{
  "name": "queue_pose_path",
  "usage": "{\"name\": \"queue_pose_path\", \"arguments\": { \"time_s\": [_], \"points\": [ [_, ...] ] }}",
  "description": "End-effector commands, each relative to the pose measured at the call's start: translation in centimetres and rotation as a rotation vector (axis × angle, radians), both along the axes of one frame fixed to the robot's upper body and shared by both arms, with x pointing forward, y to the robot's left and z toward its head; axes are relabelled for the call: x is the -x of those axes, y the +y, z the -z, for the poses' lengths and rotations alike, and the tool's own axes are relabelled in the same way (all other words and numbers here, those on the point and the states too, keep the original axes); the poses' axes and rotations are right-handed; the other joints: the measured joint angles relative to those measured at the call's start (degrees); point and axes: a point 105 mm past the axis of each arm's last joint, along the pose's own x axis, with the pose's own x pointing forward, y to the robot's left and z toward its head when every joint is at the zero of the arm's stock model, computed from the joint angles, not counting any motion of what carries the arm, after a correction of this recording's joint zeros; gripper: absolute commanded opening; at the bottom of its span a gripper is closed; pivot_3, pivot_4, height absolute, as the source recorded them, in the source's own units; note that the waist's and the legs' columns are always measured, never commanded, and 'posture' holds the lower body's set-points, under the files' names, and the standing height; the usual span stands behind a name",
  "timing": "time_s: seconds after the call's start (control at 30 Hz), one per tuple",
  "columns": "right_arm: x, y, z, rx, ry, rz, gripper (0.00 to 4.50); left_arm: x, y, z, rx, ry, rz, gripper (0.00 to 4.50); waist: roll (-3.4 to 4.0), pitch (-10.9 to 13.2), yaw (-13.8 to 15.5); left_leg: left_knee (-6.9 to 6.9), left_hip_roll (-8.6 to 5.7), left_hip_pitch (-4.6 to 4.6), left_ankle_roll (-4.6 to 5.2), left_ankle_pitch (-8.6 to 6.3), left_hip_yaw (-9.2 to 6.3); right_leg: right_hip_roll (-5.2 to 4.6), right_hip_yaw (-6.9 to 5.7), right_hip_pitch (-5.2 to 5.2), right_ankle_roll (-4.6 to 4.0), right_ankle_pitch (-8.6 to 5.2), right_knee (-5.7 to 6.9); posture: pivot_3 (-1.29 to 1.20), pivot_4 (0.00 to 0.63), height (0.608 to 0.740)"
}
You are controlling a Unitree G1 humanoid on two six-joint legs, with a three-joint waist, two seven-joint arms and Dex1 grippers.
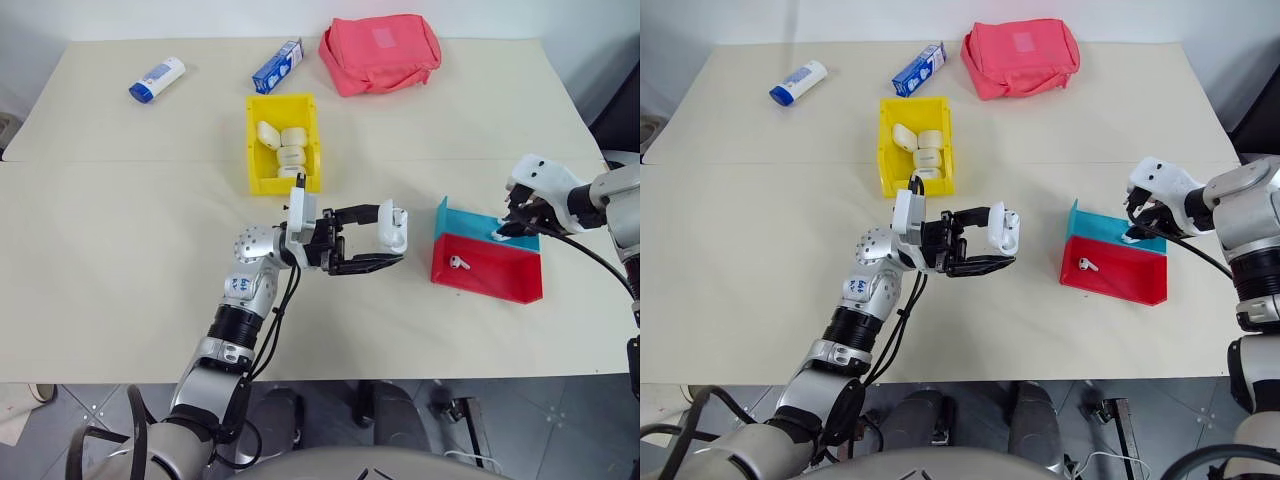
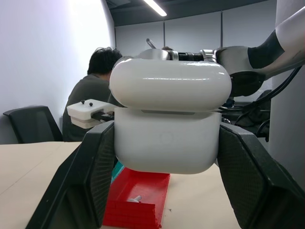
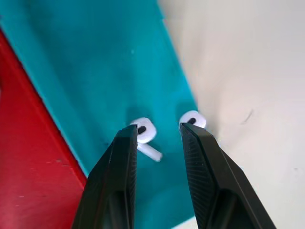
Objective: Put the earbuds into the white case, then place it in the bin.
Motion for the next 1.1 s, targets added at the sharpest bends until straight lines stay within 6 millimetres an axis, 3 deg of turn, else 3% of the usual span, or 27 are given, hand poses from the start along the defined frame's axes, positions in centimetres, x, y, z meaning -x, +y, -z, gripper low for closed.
{"name": "queue_pose_path", "arguments": {
  "time_s": [0.03, 0.37, 0.7, 0.9, 1.1],
  "points": [
    [-0.3, -0.2, -0.6, 0.015, -0.016, -0.007, 1.44, 0.3, 0.1, -0.7, 0.019, -0.035, -0.004, 2.8, 0.0, 0.0, 0.0, 0.0, 0.0, 0.0, 0.0, 0.0, 0.0, 0.0, 0.0, 0.0, 0.0, 0.0, 0.0, 0.0, 0.15, 0.74],
    [-0.2, -0.1, -0.4, 0.01, 0.003, -0.023, 1.44, 0.3, 0.2, -0.7, 0.021, -0.034, -0.009, 2.8, 0.0, 0.0, -0.01, 0.0, 0.0, 0.0, 0.0, 0.0, 0.01, 0.01, 0.0, 0.0, 0.0, 0.0, 0.01, 0.0, 0.15, 0.74],
    [0.2, -1.0, -2.5, 0.057, -0.039, -0.032, 1.44, 0.3, 0.1, -0.7, 0.023, -0.033, -0.005, 2.8, 0.0, 0.0, 0.05, 0.01, -0.01, 0.0, 0.0, 0.0, 0.0, 0.0, 0.0, 0.0, 0.0, 0.0, 0.01, 0.0, 0.15, 0.74],
    [1.1, -2.6, -1.4, 0.135, -0.003, -0.022, 1.44, 0.4, 0.0, -0.7, 0.024, -0.033, 0.0, 2.8, 0.0, 0.0, -0.07, 0.0, 0.0, 0.0, -0.01, 0.0, 0.02, 0.01, 0.0, 0.01, 0.0, 0.0, 0.0, 0.0, 0.15, 0.74],
    [1.1, -2.2, -0.3, 0.13, 0.011, -0.036, 1.44, 0.4, 0.0, -0.7, 0.023, -0.035, 0.0, 2.8, 0.0, 0.0, -0.02, 0.0, 0.01, 0.02, 0.0, 0.0, 0.04, 0.01, 0.01, 0.0, 0.0, 0.0, 0.01, 0.0, 0.15, 0.74]
  ]
}}
